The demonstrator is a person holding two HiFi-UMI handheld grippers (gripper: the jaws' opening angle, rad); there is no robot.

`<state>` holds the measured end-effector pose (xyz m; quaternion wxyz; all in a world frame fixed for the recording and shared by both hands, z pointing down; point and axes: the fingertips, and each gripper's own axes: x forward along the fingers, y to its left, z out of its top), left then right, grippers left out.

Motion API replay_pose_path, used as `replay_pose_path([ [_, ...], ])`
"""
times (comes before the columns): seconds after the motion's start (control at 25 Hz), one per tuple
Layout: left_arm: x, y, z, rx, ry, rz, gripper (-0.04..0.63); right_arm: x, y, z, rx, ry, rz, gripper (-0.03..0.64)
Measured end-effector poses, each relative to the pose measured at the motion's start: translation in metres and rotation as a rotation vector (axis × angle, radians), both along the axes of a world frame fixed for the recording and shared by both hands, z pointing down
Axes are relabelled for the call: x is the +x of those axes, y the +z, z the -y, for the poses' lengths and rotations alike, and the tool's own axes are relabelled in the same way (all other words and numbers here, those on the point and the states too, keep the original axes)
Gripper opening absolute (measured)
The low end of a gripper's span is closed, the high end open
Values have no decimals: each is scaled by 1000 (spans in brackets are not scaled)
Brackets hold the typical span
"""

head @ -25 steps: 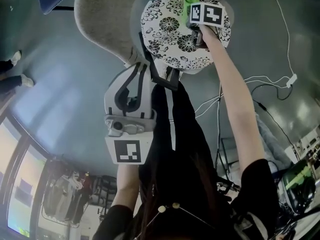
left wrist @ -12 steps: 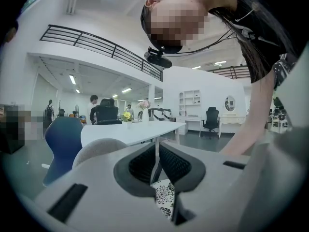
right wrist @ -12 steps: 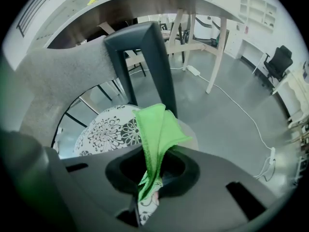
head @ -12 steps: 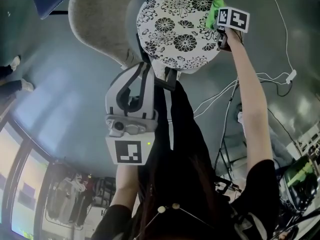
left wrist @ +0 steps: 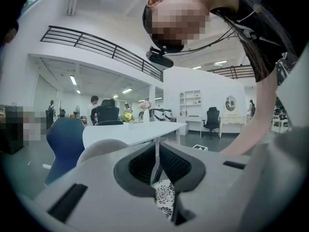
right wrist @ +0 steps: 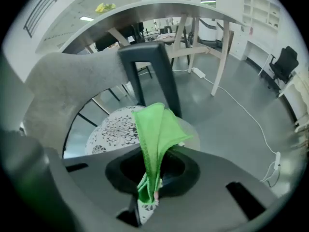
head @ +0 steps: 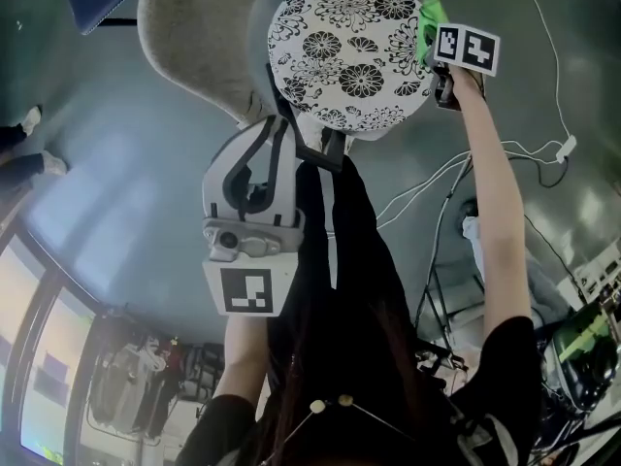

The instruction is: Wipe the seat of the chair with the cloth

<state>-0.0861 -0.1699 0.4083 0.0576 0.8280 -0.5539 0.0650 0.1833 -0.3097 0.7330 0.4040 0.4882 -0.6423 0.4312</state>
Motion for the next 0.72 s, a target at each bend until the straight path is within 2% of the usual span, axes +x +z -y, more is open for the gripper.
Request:
replay_pose_path([
  [0.16, 3, -4, -3, 2, 6, -5, 28, -79, -18, -27, -6, -72, 161, 48],
  [0.36, 0, -11, -6, 8, -2, -1, 28, -181, -21, -81, -95, -151, 348, 48],
  [0.56, -11, -10, -8, 1, -28, 8, 28, -249, -12, -133, -189, -213, 430, 48],
  [0.72, -19, -4, -10, -10, -47, 10, 28, -278, -2, -154, -224, -250, 445, 48],
])
